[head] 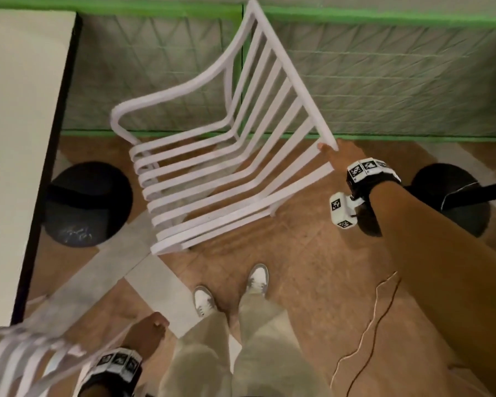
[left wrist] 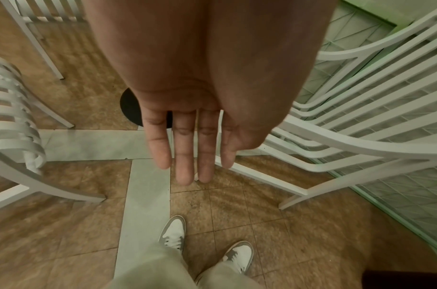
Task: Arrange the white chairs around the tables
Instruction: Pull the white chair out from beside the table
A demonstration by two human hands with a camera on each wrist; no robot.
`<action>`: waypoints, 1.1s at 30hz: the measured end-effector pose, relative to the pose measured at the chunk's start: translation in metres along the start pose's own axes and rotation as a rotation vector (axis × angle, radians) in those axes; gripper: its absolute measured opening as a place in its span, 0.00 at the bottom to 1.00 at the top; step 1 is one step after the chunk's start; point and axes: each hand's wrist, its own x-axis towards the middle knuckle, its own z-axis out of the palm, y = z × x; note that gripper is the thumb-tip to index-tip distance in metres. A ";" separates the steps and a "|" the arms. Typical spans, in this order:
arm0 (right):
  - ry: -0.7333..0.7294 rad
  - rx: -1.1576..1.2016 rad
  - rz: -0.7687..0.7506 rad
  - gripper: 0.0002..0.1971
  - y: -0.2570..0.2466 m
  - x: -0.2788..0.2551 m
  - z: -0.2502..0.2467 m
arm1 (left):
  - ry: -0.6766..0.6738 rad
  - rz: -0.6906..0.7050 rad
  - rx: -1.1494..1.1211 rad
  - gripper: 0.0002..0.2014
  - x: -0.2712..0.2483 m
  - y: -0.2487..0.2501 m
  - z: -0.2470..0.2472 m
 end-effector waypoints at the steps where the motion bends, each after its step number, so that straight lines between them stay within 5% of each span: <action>1: 0.028 -0.002 -0.003 0.25 -0.002 0.001 0.004 | -0.006 -0.012 -0.019 0.12 0.001 -0.002 0.000; 16: 0.349 0.073 0.055 0.27 -0.014 -0.050 0.067 | -0.097 -0.011 -0.025 0.13 -0.020 -0.038 0.000; 33: 0.170 0.147 0.010 0.22 -0.089 -0.106 0.127 | -0.119 0.022 -0.031 0.12 -0.028 -0.047 0.004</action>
